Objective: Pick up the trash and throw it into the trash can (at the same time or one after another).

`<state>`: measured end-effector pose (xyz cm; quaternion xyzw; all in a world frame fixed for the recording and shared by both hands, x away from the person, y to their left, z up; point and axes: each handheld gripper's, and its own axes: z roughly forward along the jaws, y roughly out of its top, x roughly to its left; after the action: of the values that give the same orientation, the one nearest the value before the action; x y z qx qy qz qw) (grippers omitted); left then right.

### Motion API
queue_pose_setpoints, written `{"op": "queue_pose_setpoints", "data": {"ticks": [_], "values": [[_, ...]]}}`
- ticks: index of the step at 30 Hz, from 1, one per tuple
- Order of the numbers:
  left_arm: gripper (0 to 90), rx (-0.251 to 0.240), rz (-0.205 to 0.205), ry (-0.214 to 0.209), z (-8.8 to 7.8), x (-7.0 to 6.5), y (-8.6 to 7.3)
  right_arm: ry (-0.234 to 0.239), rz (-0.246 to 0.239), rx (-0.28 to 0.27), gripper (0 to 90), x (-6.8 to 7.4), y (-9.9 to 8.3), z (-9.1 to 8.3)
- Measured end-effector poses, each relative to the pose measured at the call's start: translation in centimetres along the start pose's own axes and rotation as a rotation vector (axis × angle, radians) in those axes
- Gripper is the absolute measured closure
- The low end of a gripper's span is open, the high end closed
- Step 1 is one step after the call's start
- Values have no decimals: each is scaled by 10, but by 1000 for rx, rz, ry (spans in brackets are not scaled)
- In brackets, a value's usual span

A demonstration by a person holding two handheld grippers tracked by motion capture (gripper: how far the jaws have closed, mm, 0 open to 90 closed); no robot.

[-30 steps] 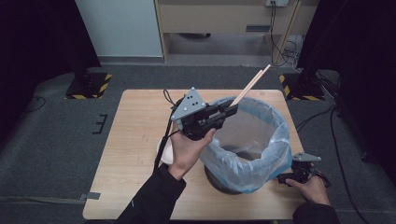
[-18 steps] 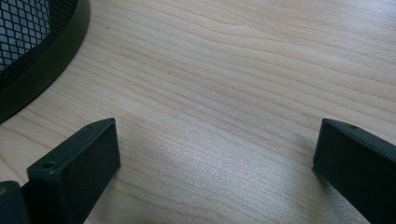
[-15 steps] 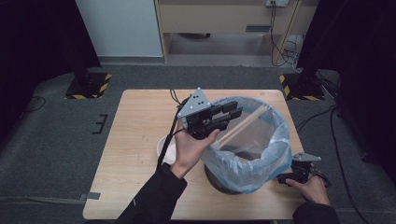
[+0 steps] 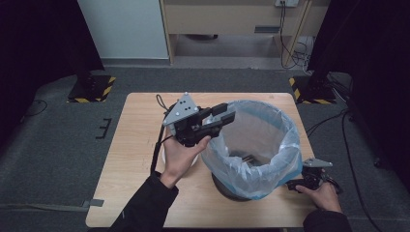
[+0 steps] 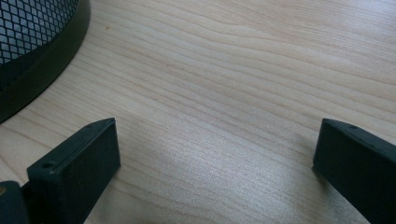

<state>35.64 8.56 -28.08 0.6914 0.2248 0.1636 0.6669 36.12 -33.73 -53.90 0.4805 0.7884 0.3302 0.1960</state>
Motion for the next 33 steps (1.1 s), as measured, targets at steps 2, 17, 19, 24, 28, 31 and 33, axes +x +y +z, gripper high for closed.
{"op": "queue_pose_setpoints", "data": {"ticks": [2, 17, 19, 24, 28, 31, 33], "values": [[585, -3, 0, 19, -8, 4, -2, 1, 0, 1, 7, 0, 0, 0], [450, 50, -6, 161, -56, 39, -37, 1, 0, 1, 7, 0, 0, 0], [433, 69, -13, 187, -63, 45, -45, 1, 0, 1, 7, 0, 0, 0], [398, 120, -23, 246, -79, 59, -64, 0, 0, 1, 7, 0, 0, 0], [371, 154, -45, 280, -87, 69, -82, 0, 0, 1, 7, 0, 0, 0], [352, 185, -59, 311, -90, 75, -97, 0, 0, 1, 7, 0, 0, 0], [336, 222, -66, 335, -91, 82, -110, 0, 0, 1, 7, 0, 0, 0]]}}
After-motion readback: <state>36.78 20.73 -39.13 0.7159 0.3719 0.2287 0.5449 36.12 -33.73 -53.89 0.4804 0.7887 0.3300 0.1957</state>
